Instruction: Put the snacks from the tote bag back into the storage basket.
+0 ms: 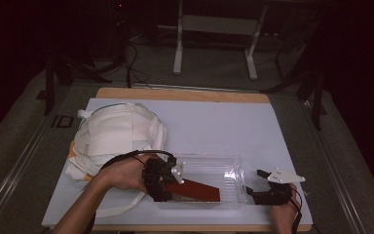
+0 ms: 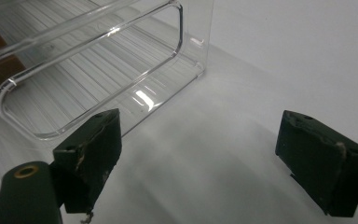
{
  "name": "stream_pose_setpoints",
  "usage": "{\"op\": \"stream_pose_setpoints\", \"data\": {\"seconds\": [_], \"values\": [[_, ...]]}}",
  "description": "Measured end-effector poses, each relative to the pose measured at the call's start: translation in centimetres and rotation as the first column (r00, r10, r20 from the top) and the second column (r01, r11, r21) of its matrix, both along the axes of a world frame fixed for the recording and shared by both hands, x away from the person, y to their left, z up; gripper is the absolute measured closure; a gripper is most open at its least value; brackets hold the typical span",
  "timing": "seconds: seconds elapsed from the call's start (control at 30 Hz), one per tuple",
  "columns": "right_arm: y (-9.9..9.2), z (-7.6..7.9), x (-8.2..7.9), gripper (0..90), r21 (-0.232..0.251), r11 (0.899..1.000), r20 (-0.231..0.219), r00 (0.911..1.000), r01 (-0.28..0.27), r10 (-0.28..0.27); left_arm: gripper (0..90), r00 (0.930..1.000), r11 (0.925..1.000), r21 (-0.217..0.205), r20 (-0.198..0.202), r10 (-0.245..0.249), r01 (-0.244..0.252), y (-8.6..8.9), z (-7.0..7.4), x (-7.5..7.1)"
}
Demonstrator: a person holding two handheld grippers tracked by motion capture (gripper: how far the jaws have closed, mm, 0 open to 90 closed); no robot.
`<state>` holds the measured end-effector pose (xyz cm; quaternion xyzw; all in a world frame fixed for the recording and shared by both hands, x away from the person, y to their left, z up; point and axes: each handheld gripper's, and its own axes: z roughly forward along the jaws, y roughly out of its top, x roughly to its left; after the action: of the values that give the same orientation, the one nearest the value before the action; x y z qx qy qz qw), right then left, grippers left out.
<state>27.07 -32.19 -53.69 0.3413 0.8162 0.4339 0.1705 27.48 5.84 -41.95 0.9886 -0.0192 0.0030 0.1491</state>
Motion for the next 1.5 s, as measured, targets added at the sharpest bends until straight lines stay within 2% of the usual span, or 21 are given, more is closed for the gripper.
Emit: {"op": "stream_pose_setpoints", "data": {"seconds": [0.3,0.57,0.77,1.13,1.27,1.37,1.5], "values": [[0.0,0.0,0.0,14.3,-0.003,1.000,0.001,1.0000,-0.001,0.001,39.9,0.9994,0.9997,-0.021,-0.033,0.011,-0.012,-0.6,0.2,0.0],[0.0,0.0,0.0,14.3,-0.003,1.000,-0.002,1.0000,0.000,0.000,37.8,0.9988,1.0000,-0.008,-0.049,0.005,-0.006,-1.9,-0.2,0.0],[0.0,0.0,0.1,14.3,-0.001,1.000,-0.006,1.0000,0.001,-0.001,31.1,0.9959,0.9998,0.005,-0.088,0.020,-0.019,-2.3,-0.6,0.1],[0.0,0.0,0.1,14.3,-0.002,1.000,-0.008,1.0000,0.001,-0.001,18.8,0.9899,0.9969,0.073,-0.137,0.039,-0.029,-2.3,-2.0,0.2],[0.0,0.0,0.1,14.3,0.000,1.000,-0.009,1.0000,0.000,0.000,18.2,0.9899,0.9949,0.095,-0.134,0.046,-0.033,-2.1,-2.3,0.2],[0.0,0.0,0.1,14.3,0.000,1.000,-0.010,0.9999,0.001,-0.001,18.3,0.9881,0.9948,0.096,-0.147,0.046,-0.032,-1.8,-2.3,0.2],[0.0,0.0,0.1,14.3,0.002,1.000,-0.010,0.9999,0.001,-0.001,19.5,0.9897,0.9960,0.083,-0.136,0.044,-0.033,-1.3,-2.1,0.2]]}}
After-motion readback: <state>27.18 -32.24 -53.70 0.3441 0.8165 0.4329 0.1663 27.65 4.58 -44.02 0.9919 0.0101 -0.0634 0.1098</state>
